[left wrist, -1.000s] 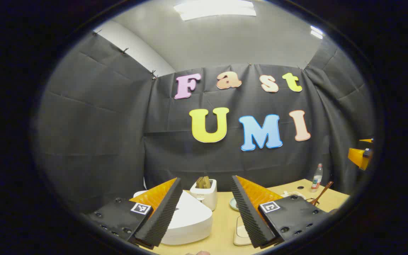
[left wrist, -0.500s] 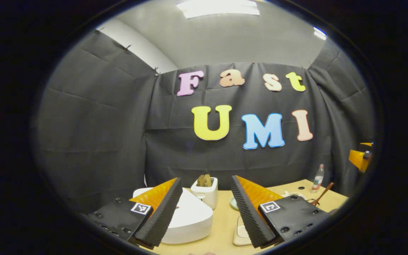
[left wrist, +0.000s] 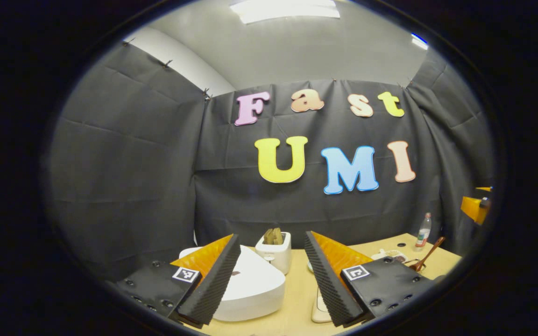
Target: Close the left gripper, press the button to open the rice cooker; take a wooden spoon from the chopstick holder with the right hand, scoop a spoonful of rice and pour it into the rice cooker, then put the wooden spoon back into the chopstick holder.
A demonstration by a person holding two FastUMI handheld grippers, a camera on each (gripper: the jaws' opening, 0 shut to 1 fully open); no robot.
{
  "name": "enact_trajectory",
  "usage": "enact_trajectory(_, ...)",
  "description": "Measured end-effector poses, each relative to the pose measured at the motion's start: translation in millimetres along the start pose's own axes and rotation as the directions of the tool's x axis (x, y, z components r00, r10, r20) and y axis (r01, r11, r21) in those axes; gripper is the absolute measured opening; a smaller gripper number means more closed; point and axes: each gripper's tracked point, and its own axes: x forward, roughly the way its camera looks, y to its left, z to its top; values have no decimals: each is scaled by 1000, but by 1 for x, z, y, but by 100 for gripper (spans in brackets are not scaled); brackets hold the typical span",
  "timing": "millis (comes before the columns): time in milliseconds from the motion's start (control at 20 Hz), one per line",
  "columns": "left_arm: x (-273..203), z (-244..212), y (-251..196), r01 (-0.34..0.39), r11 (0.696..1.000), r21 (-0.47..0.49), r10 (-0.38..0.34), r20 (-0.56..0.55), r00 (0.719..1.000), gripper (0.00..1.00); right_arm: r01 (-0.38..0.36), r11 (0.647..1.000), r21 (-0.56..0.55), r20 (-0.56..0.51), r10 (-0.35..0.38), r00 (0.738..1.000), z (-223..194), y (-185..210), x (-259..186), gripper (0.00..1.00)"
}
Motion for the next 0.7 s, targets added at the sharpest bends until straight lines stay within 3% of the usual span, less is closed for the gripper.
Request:
enact_trajectory(200,0,2,-1,4,1000,11,-4,-3,1000,98,3,1000,4,-2,-3,1000,-2,-3,1,95)
enact_trajectory(500,3,2,-2,10,1000,-3,-10,-12,1000,56,-1,1000,1,-6,1,1000,-4,-2,4,95)
enact_trajectory(550,6,3,0,8,1000,-3,-8,-11,1000,58,-2,1000,-2,-5,2,1000,-4,-2,5,95)
enact_trajectory(600,5,2,-4,22,1000,-8,-22,-15,1000,51,-5,1000,-5,-6,5,1000,-4,-2,5,95)
enact_trajectory(700,7,-3,-12,59,998,-21,-59,-31,998,46,-9,1000,-9,-7,9,1000,-4,0,7,95)
